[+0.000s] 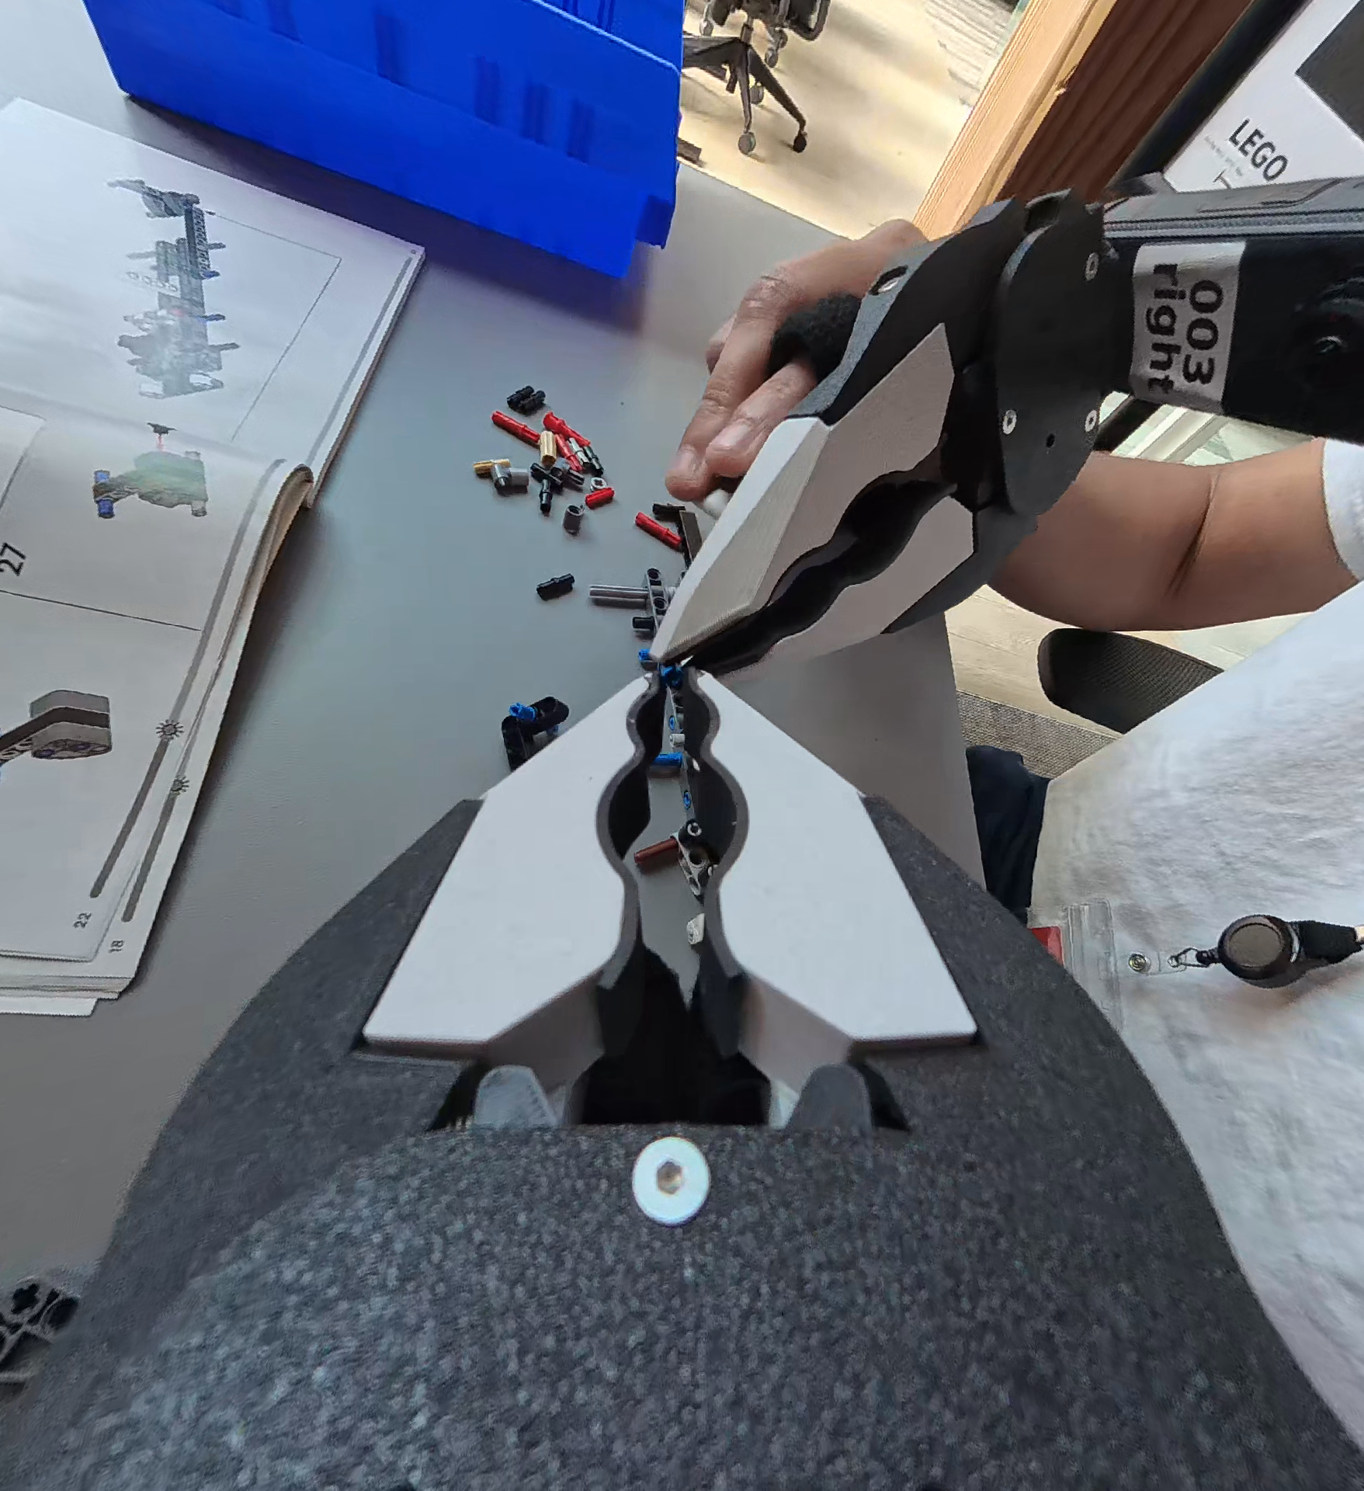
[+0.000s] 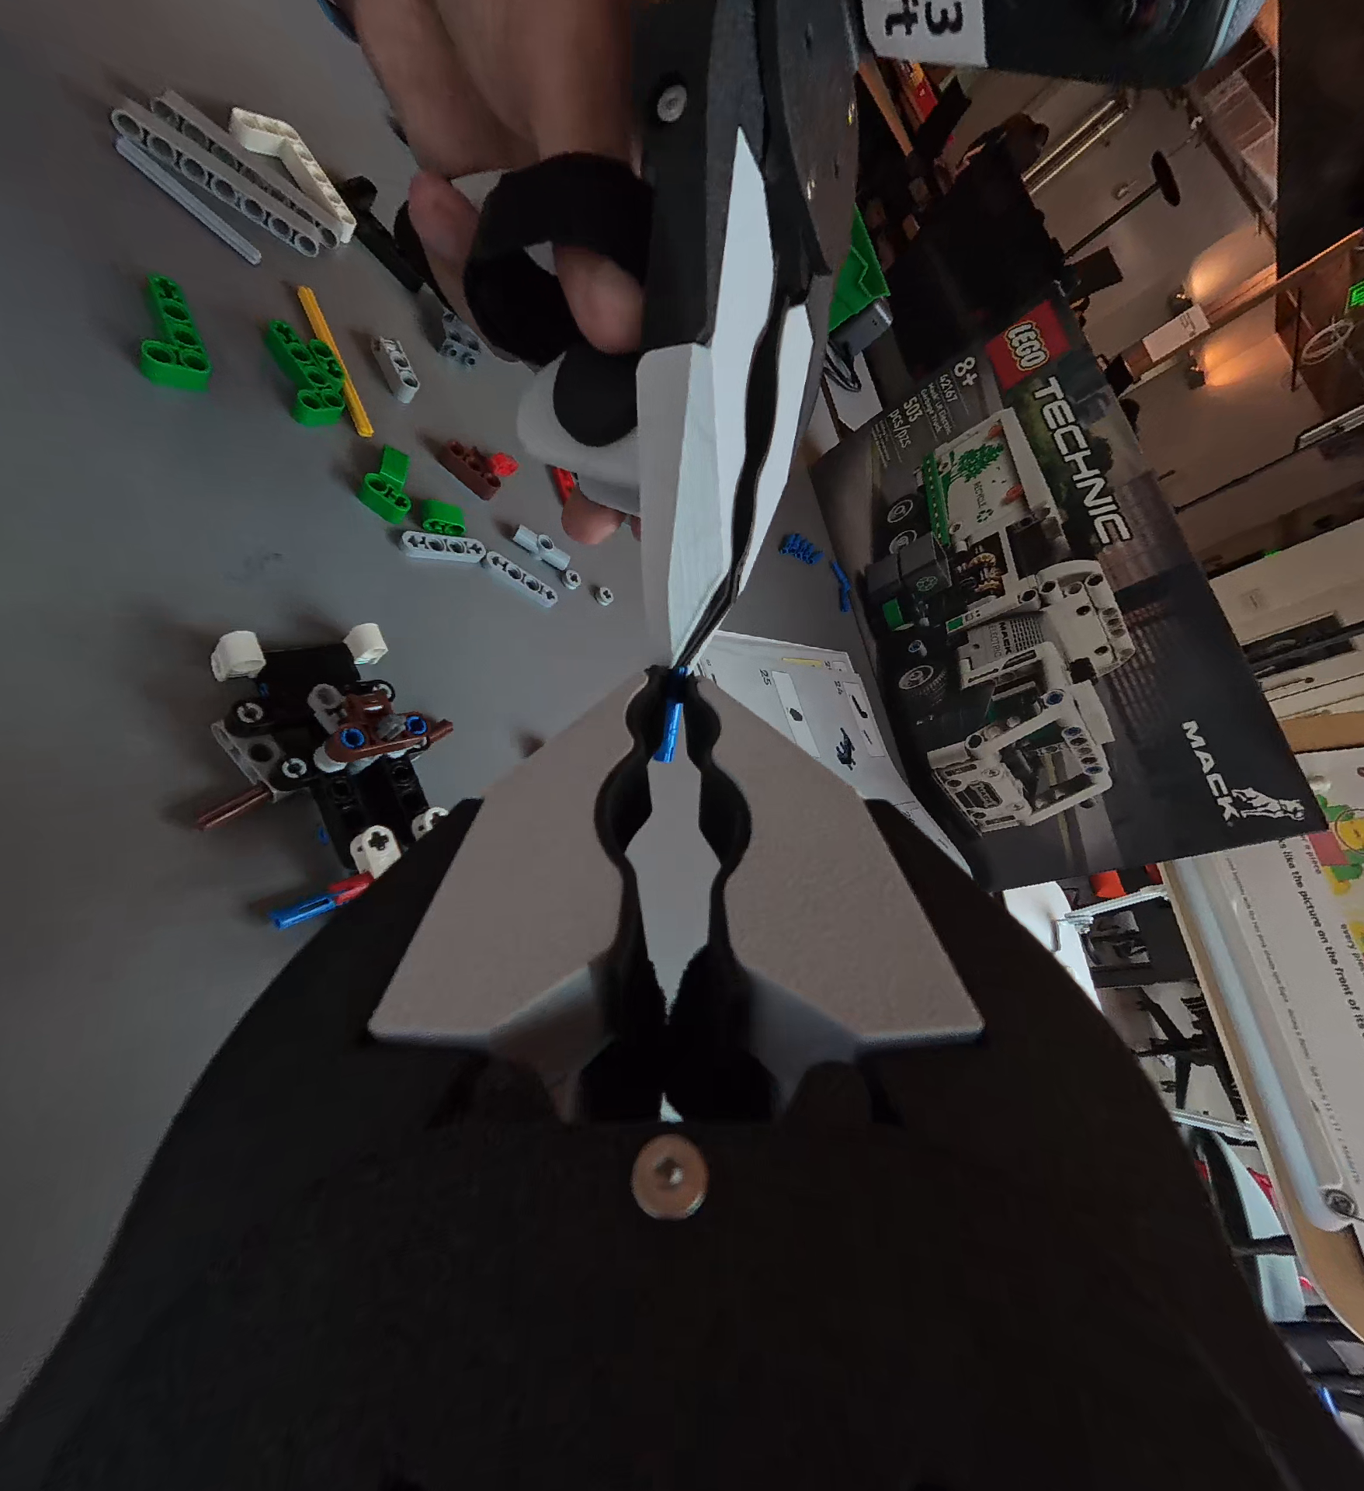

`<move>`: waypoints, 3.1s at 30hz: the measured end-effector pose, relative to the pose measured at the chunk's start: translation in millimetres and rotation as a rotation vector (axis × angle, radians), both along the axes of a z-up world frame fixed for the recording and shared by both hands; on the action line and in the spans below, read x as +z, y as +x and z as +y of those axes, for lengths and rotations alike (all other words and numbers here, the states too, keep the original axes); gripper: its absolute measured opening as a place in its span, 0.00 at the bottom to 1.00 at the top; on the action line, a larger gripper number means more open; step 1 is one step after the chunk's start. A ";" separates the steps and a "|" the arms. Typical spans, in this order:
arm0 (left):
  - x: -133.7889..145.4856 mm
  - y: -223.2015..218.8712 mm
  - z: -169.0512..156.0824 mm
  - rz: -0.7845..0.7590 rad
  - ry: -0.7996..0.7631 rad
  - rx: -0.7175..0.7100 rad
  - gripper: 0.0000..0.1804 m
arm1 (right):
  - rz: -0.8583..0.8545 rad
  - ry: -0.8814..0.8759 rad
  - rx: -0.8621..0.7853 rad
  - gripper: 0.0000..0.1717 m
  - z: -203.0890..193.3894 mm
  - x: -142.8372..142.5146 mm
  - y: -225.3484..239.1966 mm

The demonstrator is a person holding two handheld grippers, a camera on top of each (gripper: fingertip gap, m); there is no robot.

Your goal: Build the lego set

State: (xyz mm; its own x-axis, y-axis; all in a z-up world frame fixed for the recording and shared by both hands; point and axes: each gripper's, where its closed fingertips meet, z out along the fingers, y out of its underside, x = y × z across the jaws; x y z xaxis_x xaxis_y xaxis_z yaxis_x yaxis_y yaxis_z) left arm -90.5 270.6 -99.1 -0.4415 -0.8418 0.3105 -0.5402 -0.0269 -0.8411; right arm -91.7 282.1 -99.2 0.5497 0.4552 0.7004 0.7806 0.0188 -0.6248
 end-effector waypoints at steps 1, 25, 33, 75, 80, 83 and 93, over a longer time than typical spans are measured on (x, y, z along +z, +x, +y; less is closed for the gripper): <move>-0.2 0.0 -0.7 -0.003 -0.001 -0.006 0.01 | -0.008 0.005 0.000 0.01 -0.4 0.0 0.2; 12.8 -19.8 -0.2 -0.194 0.065 -0.066 0.01 | 0.600 -0.352 0.132 0.14 -9.7 8.0 -6.8; 24.4 -31.5 -13.3 -0.305 0.149 -0.130 0.01 | 0.678 -0.484 0.333 0.05 -23.9 14.5 -27.9; 30.7 -28.1 17.4 -0.527 0.500 -0.024 0.02 | 0.936 -0.858 0.585 0.01 6.3 23.3 -30.6; 30.3 -28.8 15.7 -0.534 0.506 -0.031 0.02 | 0.940 -0.875 0.593 0.01 4.3 23.3 -31.2; 30.7 -28.8 14.9 -0.538 0.502 -0.035 0.02 | 0.949 -0.881 0.602 0.01 3.1 24.9 -31.6; 19.3 -12.9 46.5 -0.402 0.515 0.116 0.02 | 0.807 -0.773 0.436 0.17 24.0 10.2 -0.8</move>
State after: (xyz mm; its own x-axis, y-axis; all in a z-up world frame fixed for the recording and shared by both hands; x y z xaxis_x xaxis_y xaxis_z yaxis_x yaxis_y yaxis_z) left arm -103.4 317.1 -79.8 -0.3361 -0.8877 -0.3146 -0.1997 0.3936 -0.8973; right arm -92.6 306.1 -88.9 0.3998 0.8605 -0.3156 0.1798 -0.4113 -0.8936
